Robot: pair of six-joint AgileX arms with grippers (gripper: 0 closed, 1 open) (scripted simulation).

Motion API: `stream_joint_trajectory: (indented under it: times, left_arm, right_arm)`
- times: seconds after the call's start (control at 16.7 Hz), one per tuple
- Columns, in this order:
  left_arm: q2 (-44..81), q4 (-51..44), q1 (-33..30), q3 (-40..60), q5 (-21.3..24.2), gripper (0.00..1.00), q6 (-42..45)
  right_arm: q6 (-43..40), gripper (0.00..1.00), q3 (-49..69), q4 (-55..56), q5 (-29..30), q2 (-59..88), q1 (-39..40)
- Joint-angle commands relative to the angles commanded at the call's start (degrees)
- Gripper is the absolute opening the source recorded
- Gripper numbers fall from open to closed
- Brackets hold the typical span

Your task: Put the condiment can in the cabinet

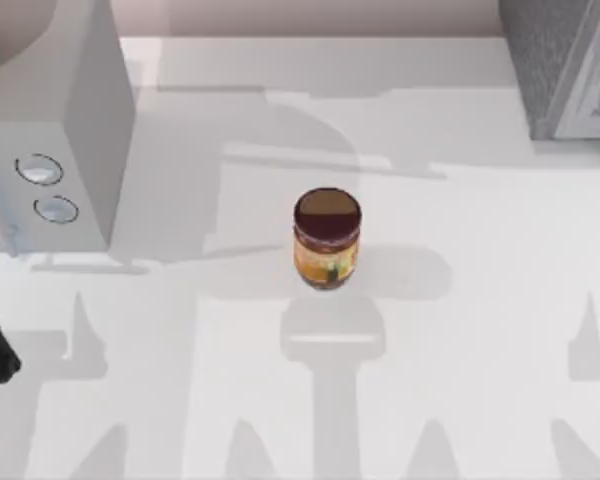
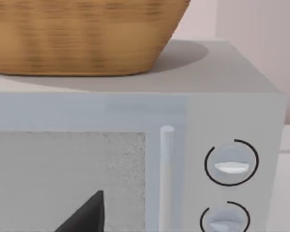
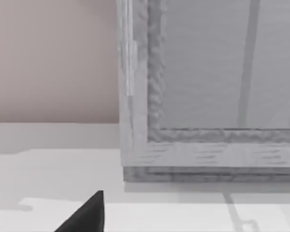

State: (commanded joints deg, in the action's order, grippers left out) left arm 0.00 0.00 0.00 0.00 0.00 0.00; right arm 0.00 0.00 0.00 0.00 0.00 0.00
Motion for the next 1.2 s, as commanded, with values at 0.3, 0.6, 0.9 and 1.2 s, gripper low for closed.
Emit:
stream_joint_trajectory:
  times: [0.3,0.6,0.9,1.2]
  left_arm:
    - [0.0,0.0,0.0,0.0,0.0,1.0,0.0]
    - [0.0,0.0,0.0,0.0,0.0,1.0,0.0]
    - [0.0,0.0,0.0,0.0,0.0,1.0,0.0]
    - [0.0,0.0,0.0,0.0,0.0,1.0,0.0]
  right_arm:
    - [0.1,1.0,1.7,1.5,-2.0,2.7,0.5]
    - [0.0,1.0,9.2,8.4,-10.5,17.1,2.1]
    - [-1.2,1.0,20.2,19.0,-23.1,41.1,4.2]
    - [-4.2,1.0,32.9,31.5,-38.2,70.4,7.0]
